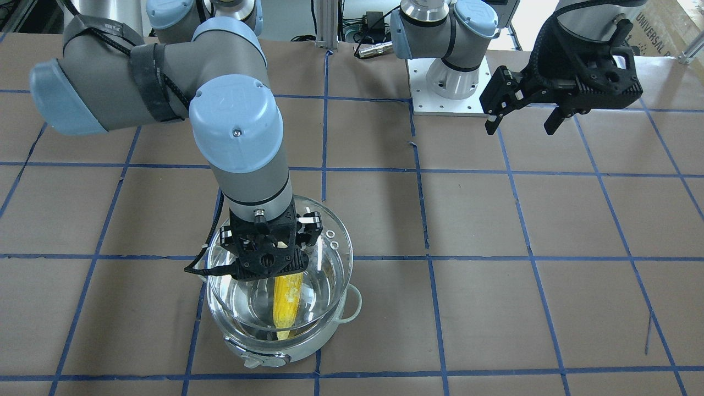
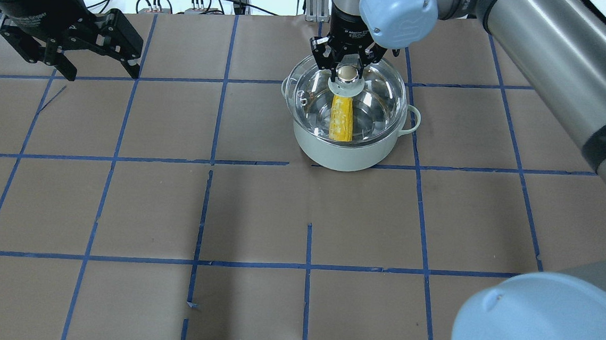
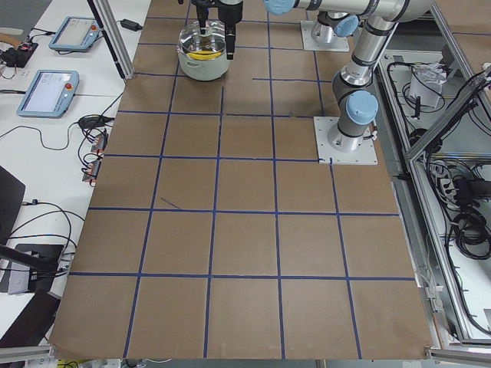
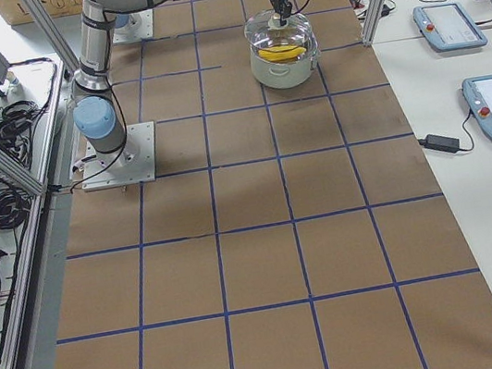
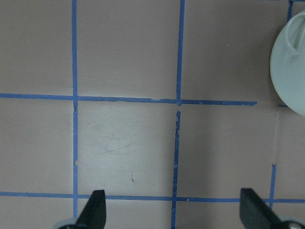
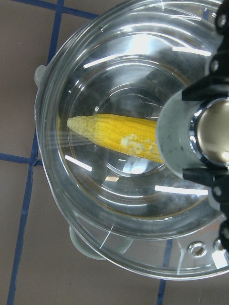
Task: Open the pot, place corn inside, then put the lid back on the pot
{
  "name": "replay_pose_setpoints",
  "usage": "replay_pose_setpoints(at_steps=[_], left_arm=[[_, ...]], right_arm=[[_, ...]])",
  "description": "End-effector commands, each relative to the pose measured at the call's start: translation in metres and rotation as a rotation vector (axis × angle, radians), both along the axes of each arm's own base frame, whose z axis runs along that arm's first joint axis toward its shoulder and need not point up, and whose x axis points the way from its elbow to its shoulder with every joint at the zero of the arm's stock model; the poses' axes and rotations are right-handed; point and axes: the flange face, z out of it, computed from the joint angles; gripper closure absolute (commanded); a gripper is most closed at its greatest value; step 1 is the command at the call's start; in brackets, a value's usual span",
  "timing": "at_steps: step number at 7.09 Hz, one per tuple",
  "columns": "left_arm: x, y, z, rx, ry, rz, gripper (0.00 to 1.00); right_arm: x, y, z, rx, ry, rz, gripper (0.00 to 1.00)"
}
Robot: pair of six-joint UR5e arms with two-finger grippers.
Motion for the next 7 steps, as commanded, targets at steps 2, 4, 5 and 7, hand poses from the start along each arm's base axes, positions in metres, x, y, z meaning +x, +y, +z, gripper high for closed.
replay_pose_setpoints(at_steps=[2, 4, 5, 7], left_arm=[[-0.026, -0.013, -0.007, 0.022, -0.021, -0.023, 0.01], [-0.022, -0.014, -0.008, 0.017, -0.024, -0.06, 0.0], [-0.023, -0.015, -0.006, 0.009, -0.013, -0.063, 0.0], [-0.021, -0.016, -0.008, 0.004, -0.025, -0.099, 0.0]], right_arm=[[-0.005, -0.004, -0.004, 0.0, 0.005, 0.0, 0.66], [-0.01, -0.006, -0.004, 0.0, 0.006, -0.001, 0.66], [-0.011, -0.006, -0.008, 0.006, 0.005, -0.004, 0.66], [-0.012, -0.007, -0.012, 0.009, 0.002, -0.004, 0.66]])
